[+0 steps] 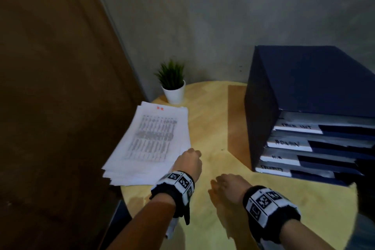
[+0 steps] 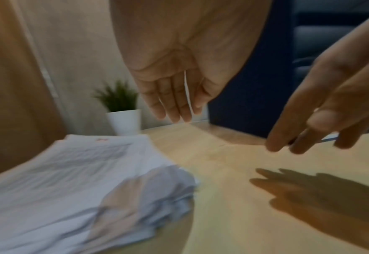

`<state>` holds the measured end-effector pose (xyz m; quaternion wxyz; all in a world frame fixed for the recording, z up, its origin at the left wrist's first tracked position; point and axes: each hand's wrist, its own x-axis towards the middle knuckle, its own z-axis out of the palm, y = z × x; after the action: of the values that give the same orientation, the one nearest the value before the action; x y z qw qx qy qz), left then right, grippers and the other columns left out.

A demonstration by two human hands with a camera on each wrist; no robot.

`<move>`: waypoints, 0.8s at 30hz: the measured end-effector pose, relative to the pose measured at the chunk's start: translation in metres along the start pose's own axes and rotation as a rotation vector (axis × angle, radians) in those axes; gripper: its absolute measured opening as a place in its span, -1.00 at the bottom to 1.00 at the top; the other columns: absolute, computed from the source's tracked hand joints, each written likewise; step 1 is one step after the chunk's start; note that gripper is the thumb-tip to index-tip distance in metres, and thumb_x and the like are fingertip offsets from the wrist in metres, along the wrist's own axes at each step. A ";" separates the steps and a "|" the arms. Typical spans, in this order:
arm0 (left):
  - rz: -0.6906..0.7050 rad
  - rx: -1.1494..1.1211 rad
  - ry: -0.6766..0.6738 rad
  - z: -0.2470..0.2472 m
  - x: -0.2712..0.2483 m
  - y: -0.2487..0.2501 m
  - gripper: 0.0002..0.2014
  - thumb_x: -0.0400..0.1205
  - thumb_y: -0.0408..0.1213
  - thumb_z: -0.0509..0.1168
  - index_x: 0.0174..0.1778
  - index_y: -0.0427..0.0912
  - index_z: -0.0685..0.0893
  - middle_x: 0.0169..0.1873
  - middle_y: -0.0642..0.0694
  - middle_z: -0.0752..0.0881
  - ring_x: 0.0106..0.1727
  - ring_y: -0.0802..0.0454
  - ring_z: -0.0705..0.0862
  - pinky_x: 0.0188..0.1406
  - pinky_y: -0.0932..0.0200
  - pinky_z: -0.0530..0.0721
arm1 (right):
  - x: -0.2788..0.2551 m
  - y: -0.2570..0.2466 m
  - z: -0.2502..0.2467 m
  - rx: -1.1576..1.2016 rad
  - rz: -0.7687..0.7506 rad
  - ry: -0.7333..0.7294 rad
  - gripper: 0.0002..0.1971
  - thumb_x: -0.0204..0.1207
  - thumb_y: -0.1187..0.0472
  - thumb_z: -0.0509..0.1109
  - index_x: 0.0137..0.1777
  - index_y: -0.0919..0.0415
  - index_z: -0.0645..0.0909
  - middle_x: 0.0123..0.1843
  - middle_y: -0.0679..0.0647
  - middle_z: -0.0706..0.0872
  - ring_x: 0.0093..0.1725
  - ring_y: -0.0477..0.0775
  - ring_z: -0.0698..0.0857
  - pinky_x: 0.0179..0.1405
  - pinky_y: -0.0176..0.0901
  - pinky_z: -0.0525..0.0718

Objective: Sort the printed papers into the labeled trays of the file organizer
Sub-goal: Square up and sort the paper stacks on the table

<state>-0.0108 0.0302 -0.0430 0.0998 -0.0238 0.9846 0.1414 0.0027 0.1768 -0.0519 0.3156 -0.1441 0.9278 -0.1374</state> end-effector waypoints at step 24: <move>-0.353 0.128 -0.084 0.034 0.029 -0.095 -0.52 0.66 -0.52 0.08 0.53 -0.30 0.23 0.48 -0.22 0.37 0.47 -0.24 0.43 0.32 -0.03 0.56 | 0.061 -0.067 0.032 -0.192 -0.164 -0.109 -0.36 0.60 0.35 0.19 0.65 0.15 0.06 0.71 0.03 -0.08 0.69 0.16 -0.01 0.56 0.19 0.31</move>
<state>-0.0253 -0.0512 -0.1069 0.1654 -0.1840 0.9671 0.0598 -0.0113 0.0881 -0.0866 0.3378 -0.2563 0.9033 -0.0654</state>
